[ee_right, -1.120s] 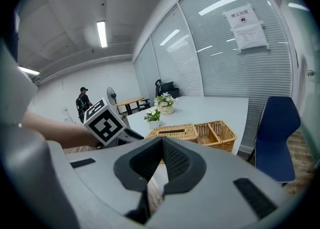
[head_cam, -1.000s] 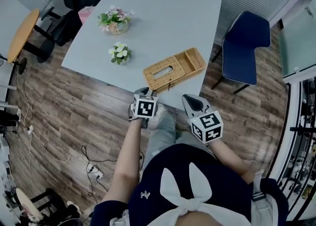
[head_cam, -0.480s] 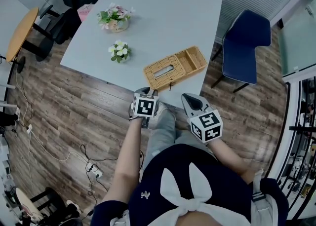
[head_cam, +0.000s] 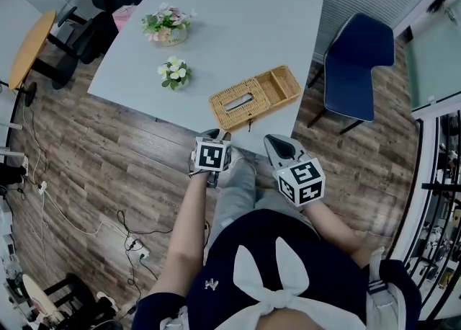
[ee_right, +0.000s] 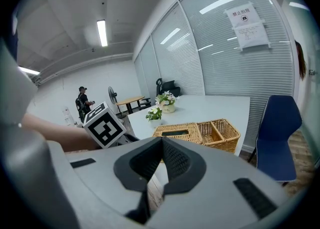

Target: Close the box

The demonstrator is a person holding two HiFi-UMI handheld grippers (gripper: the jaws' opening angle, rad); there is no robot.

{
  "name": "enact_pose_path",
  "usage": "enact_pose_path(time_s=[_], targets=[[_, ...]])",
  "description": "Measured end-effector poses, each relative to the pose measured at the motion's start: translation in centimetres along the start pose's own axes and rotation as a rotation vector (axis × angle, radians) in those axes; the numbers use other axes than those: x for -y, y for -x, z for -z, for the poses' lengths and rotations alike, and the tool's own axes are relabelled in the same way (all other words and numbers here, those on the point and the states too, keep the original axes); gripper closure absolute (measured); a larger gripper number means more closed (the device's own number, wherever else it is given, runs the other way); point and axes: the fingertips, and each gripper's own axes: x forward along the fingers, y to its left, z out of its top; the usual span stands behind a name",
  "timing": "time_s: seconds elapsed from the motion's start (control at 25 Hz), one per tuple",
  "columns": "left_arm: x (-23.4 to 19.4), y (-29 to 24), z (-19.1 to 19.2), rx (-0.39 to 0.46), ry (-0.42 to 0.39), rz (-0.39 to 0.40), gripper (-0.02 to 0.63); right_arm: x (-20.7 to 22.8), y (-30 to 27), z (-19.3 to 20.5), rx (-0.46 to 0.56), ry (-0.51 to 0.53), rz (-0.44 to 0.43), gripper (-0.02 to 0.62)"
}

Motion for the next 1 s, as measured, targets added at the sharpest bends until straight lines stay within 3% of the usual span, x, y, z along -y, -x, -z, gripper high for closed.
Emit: enact_pose_path(time_s=[0.2, 0.48, 0.76, 1.0], targets=[[0.3, 1.4, -0.1, 0.048, 0.036, 0.004, 0.483, -0.2, 0.1, -0.4, 0.017, 0.001, -0.002, 0.591], [0.9, 4.9, -2.6, 0.186, 0.057, -0.016, 0.487, -0.8, 0.3, -1.6, 0.052, 0.016, -0.009, 0.592], [2.5, 8.3, -4.5, 0.324, 0.064, -0.025, 0.555, -1.7, 1.1, -2.8, 0.088, 0.032, -0.020, 0.592], [3.9, 10.8, -5.6, 0.411, 0.076, -0.031, 0.574, -2.3, 1.9, -3.5, 0.112, 0.046, -0.033, 0.592]])
